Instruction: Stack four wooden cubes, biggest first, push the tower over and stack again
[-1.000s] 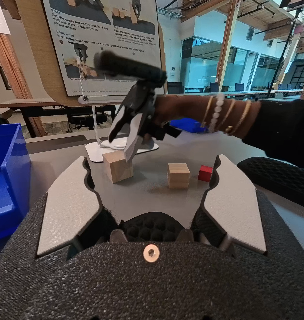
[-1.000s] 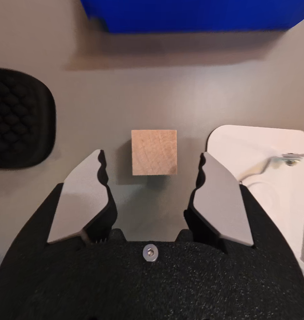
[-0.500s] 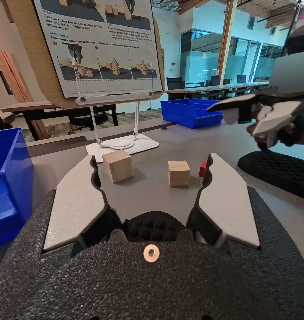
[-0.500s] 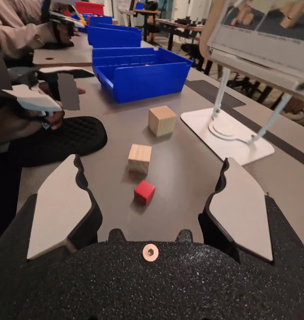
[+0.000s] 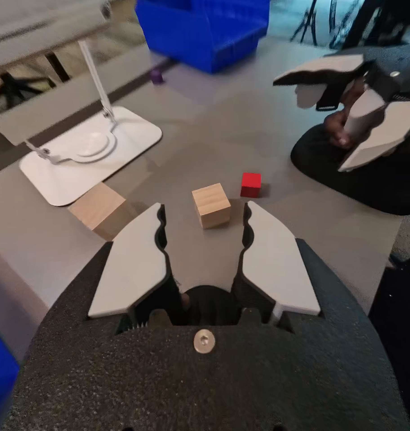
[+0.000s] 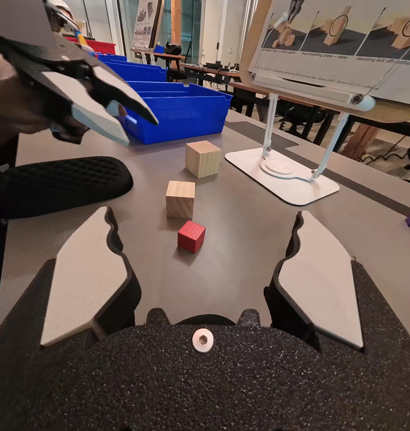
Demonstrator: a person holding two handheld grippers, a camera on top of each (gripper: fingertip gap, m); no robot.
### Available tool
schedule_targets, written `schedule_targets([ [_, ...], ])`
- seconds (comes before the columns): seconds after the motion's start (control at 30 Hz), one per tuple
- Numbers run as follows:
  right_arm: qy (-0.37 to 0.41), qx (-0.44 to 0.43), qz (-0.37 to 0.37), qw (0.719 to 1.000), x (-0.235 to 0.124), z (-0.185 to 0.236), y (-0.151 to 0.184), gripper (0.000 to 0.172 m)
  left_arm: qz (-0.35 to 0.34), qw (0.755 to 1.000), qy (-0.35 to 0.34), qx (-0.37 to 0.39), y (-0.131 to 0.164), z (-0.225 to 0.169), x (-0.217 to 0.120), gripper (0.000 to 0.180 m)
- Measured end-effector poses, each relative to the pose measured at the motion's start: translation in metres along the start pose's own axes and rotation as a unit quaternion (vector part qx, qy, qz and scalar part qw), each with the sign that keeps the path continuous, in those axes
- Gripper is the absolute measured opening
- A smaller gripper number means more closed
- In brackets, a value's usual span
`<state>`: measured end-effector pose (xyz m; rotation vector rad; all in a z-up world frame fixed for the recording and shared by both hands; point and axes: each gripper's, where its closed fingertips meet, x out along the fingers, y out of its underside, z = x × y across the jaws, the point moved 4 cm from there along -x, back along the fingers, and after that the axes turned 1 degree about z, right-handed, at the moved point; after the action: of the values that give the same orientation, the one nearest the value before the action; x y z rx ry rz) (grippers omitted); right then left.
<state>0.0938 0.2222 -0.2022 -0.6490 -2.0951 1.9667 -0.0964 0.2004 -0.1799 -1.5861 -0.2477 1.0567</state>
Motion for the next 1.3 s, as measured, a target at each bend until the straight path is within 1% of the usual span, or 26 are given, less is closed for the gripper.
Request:
schedule_targets([
  [0.1,0.006,-0.013,0.006,1.000,0.001,0.001,0.001,0.136,0.059,0.998,0.009,0.011,-0.005,-0.006,0.027,0.066],
  [0.2,0.007,-0.023,0.016,1.000,0.003,0.003,0.003,0.137,0.129,0.991,0.006,0.016,0.006,-0.011,0.052,0.068],
  [0.27,0.006,-0.022,0.017,1.000,0.003,0.003,0.004,0.137,0.163,0.987,0.012,-0.003,0.014,-0.014,0.065,0.071],
  [0.37,0.005,-0.019,0.014,1.000,0.003,0.002,0.003,0.137,0.181,0.983,0.018,-0.031,0.020,-0.015,0.076,0.070],
  [0.5,0.005,-0.023,0.010,1.000,0.002,0.003,0.002,0.137,0.208,0.977,0.013,-0.035,0.026,-0.013,0.085,0.068],
  [0.53,0.006,-0.023,0.009,1.000,0.002,0.003,0.002,0.137,0.216,0.976,0.011,-0.031,0.028,-0.013,0.087,0.067],
  [0.57,0.006,-0.023,0.008,1.000,0.002,0.003,0.002,0.136,0.222,0.975,0.011,-0.026,0.029,-0.013,0.089,0.061],
  [0.6,0.006,-0.022,0.007,1.000,0.001,0.003,0.002,0.136,0.223,0.975,0.010,-0.020,0.029,-0.012,0.090,0.049],
  [0.7,0.007,-0.020,0.000,1.000,0.000,0.002,0.001,0.136,0.205,0.979,0.016,-0.001,0.022,-0.009,0.086,0.047],
  [0.77,0.006,-0.021,0.000,1.000,0.000,0.002,0.001,0.135,0.173,0.985,0.016,0.014,0.006,0.000,0.075,0.047],
  [0.83,0.005,-0.022,0.001,1.000,0.000,0.002,0.001,0.135,0.151,0.988,0.020,0.029,-0.014,0.017,0.058,0.047],
  [0.9,0.003,-0.022,0.001,1.000,0.000,0.003,0.001,0.135,0.137,0.988,0.037,0.066,-0.034,0.038,0.041,0.047],
  [0.93,0.003,-0.022,-0.001,1.000,0.000,0.003,0.001,0.134,0.134,0.987,0.042,0.071,-0.042,0.050,0.034,0.047],
  [1.0,0.003,-0.023,-0.006,1.000,-0.001,0.003,0.000,0.133,0.153,0.984,0.053,0.070,-0.052,0.075,0.023,0.047],
  [1.07,0.004,-0.023,-0.008,1.000,-0.002,0.003,0.000,0.133,0.169,0.981,0.066,0.065,-0.056,0.095,0.020,0.047],
  [1.17,0.003,-0.025,-0.006,1.000,-0.001,0.003,0.000,0.132,0.186,0.976,0.089,0.064,-0.053,0.113,0.023,0.047],
  [1.3,0.001,-0.025,-0.009,1.000,-0.002,0.004,0.000,0.132,0.196,0.962,0.165,0.095,-0.042,0.120,0.032,0.047],
])
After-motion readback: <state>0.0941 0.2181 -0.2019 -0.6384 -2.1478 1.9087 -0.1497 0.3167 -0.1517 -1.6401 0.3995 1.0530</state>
